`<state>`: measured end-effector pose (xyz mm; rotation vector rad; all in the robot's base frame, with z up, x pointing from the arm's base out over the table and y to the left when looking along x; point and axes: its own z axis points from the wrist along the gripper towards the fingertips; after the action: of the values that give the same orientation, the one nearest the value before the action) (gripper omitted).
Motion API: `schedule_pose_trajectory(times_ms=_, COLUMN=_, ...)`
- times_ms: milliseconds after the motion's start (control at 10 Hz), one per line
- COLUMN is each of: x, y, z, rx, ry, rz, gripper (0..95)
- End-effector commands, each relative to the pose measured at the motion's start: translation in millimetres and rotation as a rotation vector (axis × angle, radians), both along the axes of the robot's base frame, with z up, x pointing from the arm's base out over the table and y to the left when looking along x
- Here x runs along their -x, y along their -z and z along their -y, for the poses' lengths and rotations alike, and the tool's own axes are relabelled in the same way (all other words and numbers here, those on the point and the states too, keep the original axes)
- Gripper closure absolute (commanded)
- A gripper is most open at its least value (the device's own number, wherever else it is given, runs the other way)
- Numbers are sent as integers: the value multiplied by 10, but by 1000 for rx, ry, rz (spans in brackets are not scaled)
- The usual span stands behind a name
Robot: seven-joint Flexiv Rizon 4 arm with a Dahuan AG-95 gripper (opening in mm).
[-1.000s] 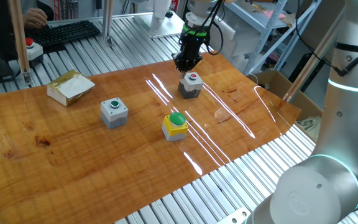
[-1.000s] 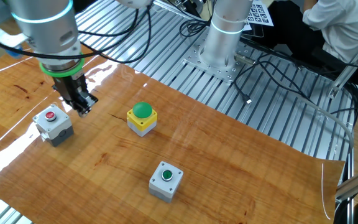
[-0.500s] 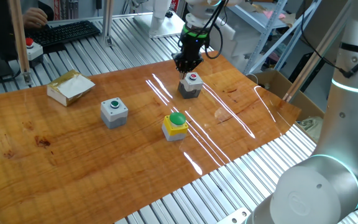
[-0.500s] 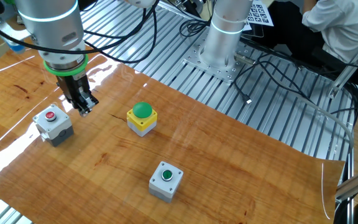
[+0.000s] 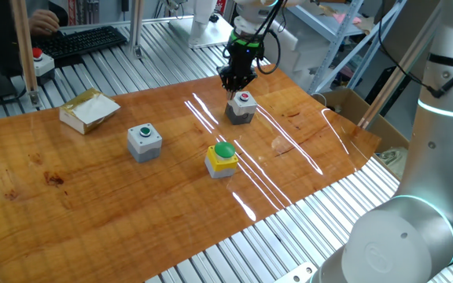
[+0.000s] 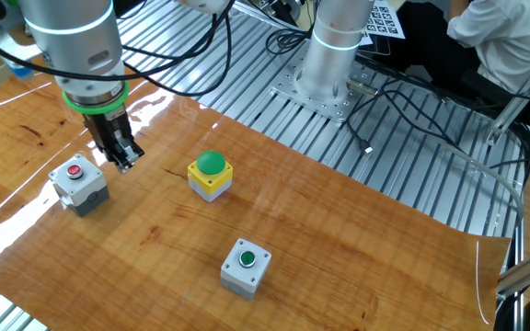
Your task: Press three buttons from left to right in sequence
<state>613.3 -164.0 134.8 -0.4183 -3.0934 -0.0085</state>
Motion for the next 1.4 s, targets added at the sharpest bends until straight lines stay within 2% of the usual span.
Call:
schedule_pose_trajectory(times_ms=100, x=-176, y=38, z=168, rx=0, ry=-46, rz=25, gripper=950)
schedule_pose_trajectory(times_ms=500, x=-452, y=114, z=541, rx=0, ry=-130, rz=28, gripper=950)
schedule_pose_trajectory(times_ms=600, x=-485, y=118, z=591, rx=7, ry=-145, rz=29, gripper=950)
schedule_pose_trajectory(times_ms=700, x=-502, y=118, z=611, rx=29, ry=-152, rz=30, gripper=950)
schedule_pose_trajectory(times_ms=800, x=-503, y=117, z=611, rx=42, ry=-150, rz=35, gripper=760)
schedule_pose_trajectory(times_ms=900, x=-505, y=119, z=630, rx=53, ry=-112, rz=41, gripper=570)
schedule_pose_trajectory(times_ms=1300, x=-513, y=89, z=651, rx=33, ry=-78, rz=45, gripper=570)
schedule_pose_trajectory(times_ms=1400, x=-520, y=86, z=653, rx=33, ry=-82, rz=46, gripper=380)
